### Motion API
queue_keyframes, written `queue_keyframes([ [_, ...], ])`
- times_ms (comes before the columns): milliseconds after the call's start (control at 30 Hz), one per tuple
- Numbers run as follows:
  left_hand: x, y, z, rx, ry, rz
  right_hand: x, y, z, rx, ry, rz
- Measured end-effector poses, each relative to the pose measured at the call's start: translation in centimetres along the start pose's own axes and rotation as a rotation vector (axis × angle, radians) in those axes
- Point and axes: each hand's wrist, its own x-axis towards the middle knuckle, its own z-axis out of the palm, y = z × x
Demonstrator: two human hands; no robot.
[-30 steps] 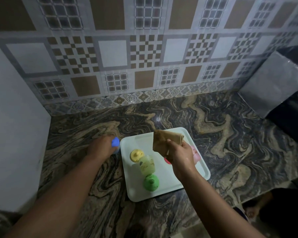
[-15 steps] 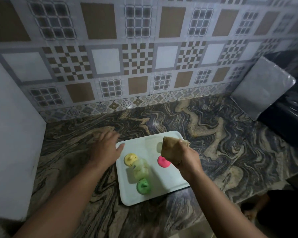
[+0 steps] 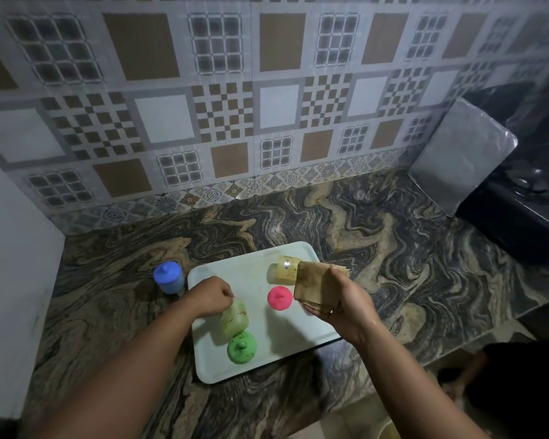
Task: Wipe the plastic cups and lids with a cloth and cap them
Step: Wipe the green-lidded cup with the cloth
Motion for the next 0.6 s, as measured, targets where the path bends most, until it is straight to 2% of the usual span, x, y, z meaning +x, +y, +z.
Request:
queue_keyframes([
  [100,-0.8,-0.2,-0.3,-0.134,0.094,-0.023,0.3,-0.5,-1.0,0.04,-0.014,0.009],
  [300,-3.9,-0.3,-1.2,-0.675,0.386,-0.142,1.1,-0.8,-3.0,0.007,-0.076,0.0],
  [433,-5.9,2.0,-0.4,-0.909,0.346,-0.073,0.7,-1.1,-1.3,-0.104,-0.03,-0.103],
  [533,-6.5,3.8,0.1,-0.922,0.375,-0.033,0.8,-0.7,0.7,-0.166,-0.082,-0.227],
  [600,-6.9,5.3,0.4,-0.921,0.406,-0.009,0.8,-0.5,1.7,-0.224,-0.156,-0.384],
])
